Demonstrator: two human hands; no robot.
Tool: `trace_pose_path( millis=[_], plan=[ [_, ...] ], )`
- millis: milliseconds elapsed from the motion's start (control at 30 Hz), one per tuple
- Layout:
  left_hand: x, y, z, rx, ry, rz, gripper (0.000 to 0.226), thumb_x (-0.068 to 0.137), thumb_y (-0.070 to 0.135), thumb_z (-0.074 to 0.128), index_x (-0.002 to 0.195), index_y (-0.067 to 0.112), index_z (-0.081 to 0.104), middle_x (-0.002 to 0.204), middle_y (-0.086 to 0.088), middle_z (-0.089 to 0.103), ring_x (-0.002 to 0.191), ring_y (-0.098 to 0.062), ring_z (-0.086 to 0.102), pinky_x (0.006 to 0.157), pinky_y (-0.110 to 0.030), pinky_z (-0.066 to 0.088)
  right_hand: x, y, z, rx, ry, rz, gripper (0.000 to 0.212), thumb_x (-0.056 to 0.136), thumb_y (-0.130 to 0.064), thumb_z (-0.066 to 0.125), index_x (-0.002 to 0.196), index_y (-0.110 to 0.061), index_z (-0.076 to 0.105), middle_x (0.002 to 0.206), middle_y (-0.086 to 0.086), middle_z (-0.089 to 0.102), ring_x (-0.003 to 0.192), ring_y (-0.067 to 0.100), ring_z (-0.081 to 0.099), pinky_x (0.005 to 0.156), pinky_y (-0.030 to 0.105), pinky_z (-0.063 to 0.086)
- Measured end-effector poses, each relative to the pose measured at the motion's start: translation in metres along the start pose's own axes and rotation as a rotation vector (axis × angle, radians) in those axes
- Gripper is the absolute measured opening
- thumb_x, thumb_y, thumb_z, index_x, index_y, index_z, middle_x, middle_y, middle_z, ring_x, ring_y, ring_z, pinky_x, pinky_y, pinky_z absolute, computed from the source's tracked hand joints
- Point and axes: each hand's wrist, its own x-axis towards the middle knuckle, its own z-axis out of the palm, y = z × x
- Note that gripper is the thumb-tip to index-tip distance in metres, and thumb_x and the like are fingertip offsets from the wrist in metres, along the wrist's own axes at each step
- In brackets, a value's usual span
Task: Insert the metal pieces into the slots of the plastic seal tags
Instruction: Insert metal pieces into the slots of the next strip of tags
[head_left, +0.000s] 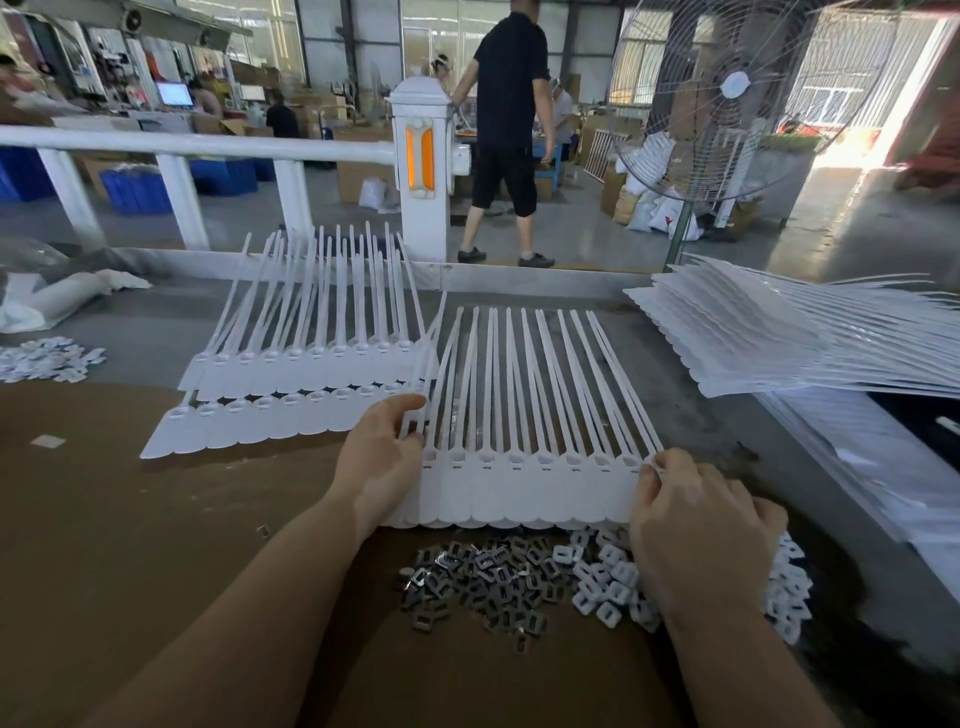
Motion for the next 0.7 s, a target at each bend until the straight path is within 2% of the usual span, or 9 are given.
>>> trace_pose_path(
  millis=[100, 133, 167, 233, 300, 400, 500, 600, 700],
  plan=[
    [-0.003, 0.007, -0.002, 0.115, 0.103, 0.104, 0.034, 0.091, 0.013, 0.058, 0.124, 0.021, 0.057, 0.135, 0.002, 0.049, 0.123, -0.019, 0.045, 0.107, -0.033, 0.035, -0.001, -0.001, 0.002, 0.06, 0.154, -0.081, 0.013, 0.087, -0.011, 0.057, 0.09, -0.006, 0.068, 0.084, 0.013, 0.068, 0.077, 0.031, 0.06, 0.082, 0.043, 0.034],
    [-0.005, 0.011, -0.003, 0.14, 0.122, 0.157, 0.032, 0.09, 0.015, 0.06, 0.121, 0.021, 0.059, 0.13, 0.003, 0.053, 0.118, -0.017, 0.047, 0.103, -0.033, 0.039, -0.001, -0.002, 0.003, 0.087, 0.188, -0.135, 0.01, 0.085, -0.007, 0.06, 0.089, -0.006, 0.069, 0.087, 0.012, 0.068, 0.079, 0.031, 0.061, 0.082, 0.043, 0.035],
    [-0.008, 0.016, -0.005, 0.144, 0.113, 0.208, 0.028, 0.089, 0.018, 0.062, 0.117, 0.022, 0.061, 0.121, 0.005, 0.057, 0.11, -0.012, 0.051, 0.096, -0.027, 0.042, -0.001, -0.003, 0.003, 0.125, 0.201, -0.195, 0.009, 0.082, -0.004, 0.063, 0.089, -0.007, 0.069, 0.088, 0.011, 0.068, 0.079, 0.03, 0.061, 0.082, 0.043, 0.037],
    [-0.015, 0.027, -0.009, 0.126, -0.005, 0.301, 0.016, 0.087, 0.021, 0.064, 0.102, 0.027, 0.066, 0.099, 0.013, 0.062, 0.086, 0.0, 0.054, 0.075, -0.009, 0.04, -0.002, -0.008, 0.004, 0.198, 0.186, -0.318, 0.014, 0.076, 0.0, 0.069, 0.088, -0.008, 0.07, 0.089, 0.008, 0.067, 0.08, 0.028, 0.06, 0.081, 0.042, 0.039],
    [-0.023, 0.037, -0.012, 0.14, -0.184, 0.393, 0.009, 0.085, 0.022, 0.067, 0.089, 0.03, 0.069, 0.086, 0.018, 0.062, 0.077, 0.002, 0.054, 0.068, -0.006, 0.04, -0.005, -0.012, 0.005, 0.258, 0.167, -0.425, 0.016, 0.075, 0.001, 0.07, 0.087, -0.008, 0.069, 0.088, 0.005, 0.066, 0.081, 0.025, 0.061, 0.079, 0.039, 0.041],
    [-0.033, 0.047, -0.016, 0.181, -0.417, 0.465, 0.016, 0.083, 0.023, 0.069, 0.079, 0.038, 0.067, 0.083, 0.019, 0.062, 0.079, 0.004, 0.054, 0.07, -0.007, 0.041, -0.007, -0.016, 0.006, 0.309, 0.124, -0.527, 0.012, 0.079, -0.003, 0.061, 0.087, -0.01, 0.069, 0.087, 0.002, 0.064, 0.081, 0.022, 0.06, 0.076, 0.034, 0.041],
    [-0.039, 0.046, -0.014, 0.243, -0.546, 0.51, 0.017, 0.081, 0.023, 0.071, 0.075, 0.039, 0.068, 0.083, 0.017, 0.061, 0.08, 0.006, 0.053, 0.07, -0.008, 0.04, -0.007, -0.017, 0.007, 0.339, 0.054, -0.573, 0.016, 0.079, -0.012, 0.055, 0.088, -0.012, 0.068, 0.088, 0.0, 0.064, 0.083, 0.02, 0.06, 0.075, 0.033, 0.042],
    [-0.043, 0.041, -0.008, 0.298, -0.573, 0.551, 0.008, 0.081, 0.027, 0.071, 0.087, 0.032, 0.075, 0.086, 0.018, 0.058, 0.084, 0.001, 0.052, 0.076, -0.011, 0.04, -0.008, -0.018, 0.008, 0.375, 0.005, -0.59, 0.014, 0.081, -0.013, 0.056, 0.086, -0.011, 0.068, 0.085, 0.002, 0.065, 0.079, 0.021, 0.061, 0.072, 0.034, 0.047],
    [-0.046, 0.036, -0.003, 0.394, -0.557, 0.59, 0.014, 0.084, 0.034, 0.067, 0.096, 0.036, 0.074, 0.091, 0.017, 0.055, 0.089, 0.001, 0.049, 0.091, -0.027, 0.039, -0.008, -0.018, 0.008, 0.41, -0.027, -0.596, 0.012, 0.081, -0.012, 0.056, 0.082, -0.009, 0.068, 0.082, 0.003, 0.066, 0.078, 0.021, 0.061, 0.071, 0.031, 0.049]
  ],
)
